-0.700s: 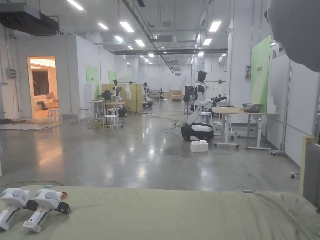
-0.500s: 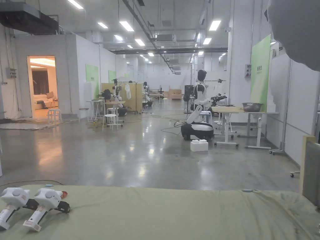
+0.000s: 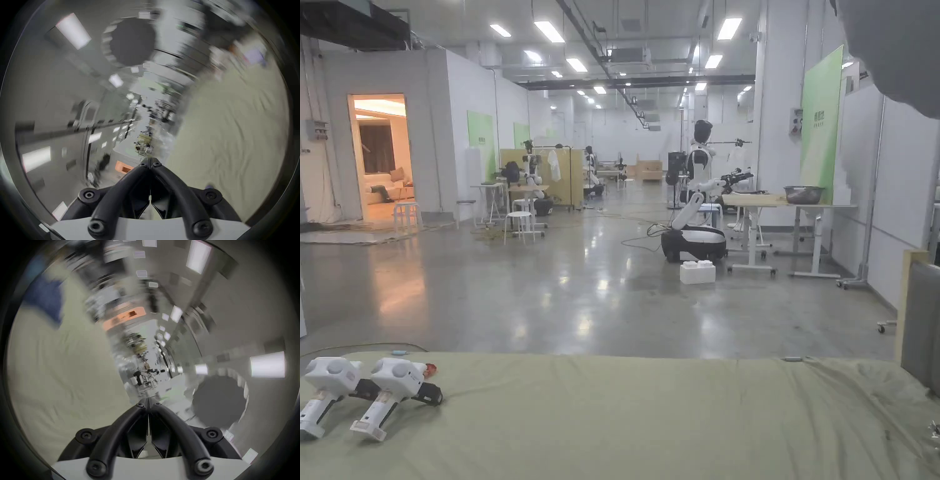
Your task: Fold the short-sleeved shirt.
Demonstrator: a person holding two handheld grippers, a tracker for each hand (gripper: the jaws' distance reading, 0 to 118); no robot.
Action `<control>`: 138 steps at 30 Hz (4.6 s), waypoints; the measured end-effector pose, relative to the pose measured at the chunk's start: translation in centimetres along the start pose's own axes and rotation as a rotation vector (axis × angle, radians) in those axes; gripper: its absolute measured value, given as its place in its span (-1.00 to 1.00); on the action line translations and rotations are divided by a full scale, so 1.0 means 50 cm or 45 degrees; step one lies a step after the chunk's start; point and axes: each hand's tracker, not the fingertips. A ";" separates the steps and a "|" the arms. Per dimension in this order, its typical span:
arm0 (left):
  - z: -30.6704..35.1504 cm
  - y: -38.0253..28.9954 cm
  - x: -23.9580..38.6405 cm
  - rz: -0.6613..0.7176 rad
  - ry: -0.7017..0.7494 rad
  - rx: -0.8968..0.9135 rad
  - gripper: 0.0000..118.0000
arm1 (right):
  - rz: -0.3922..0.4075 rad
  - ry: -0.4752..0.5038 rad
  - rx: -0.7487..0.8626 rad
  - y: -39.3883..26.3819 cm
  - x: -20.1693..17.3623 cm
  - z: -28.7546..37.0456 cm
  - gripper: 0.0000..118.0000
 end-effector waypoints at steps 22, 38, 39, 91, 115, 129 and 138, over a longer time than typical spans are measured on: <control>0.024 -0.155 -0.117 1.958 -0.069 0.137 -1.00 | -2.081 0.014 -0.230 -0.166 0.032 -0.012 -1.00; 0.021 -0.144 -0.132 1.919 -0.034 0.119 -1.00 | -2.011 0.025 -0.194 -0.140 0.035 -0.001 -1.00; 0.019 -0.144 -0.133 1.919 -0.024 0.094 -1.00 | -2.005 0.023 -0.191 -0.139 0.035 -0.001 -1.00; -0.310 -0.660 0.216 2.046 -0.475 -0.949 0.80 | -1.914 0.485 -0.322 -0.045 -0.099 -0.112 -1.00; -0.328 -0.722 0.176 2.239 -0.330 -0.995 -1.00 | -1.944 0.633 -0.352 -0.048 -0.131 -0.095 -1.00; -0.471 -0.276 -0.155 2.051 -0.537 -0.194 -1.00 | -2.139 0.433 -0.372 -0.166 -0.119 0.032 -1.00; -0.493 0.256 0.143 1.834 -1.368 0.073 -1.00 | -2.210 0.221 -0.580 -0.266 -0.115 0.153 -1.00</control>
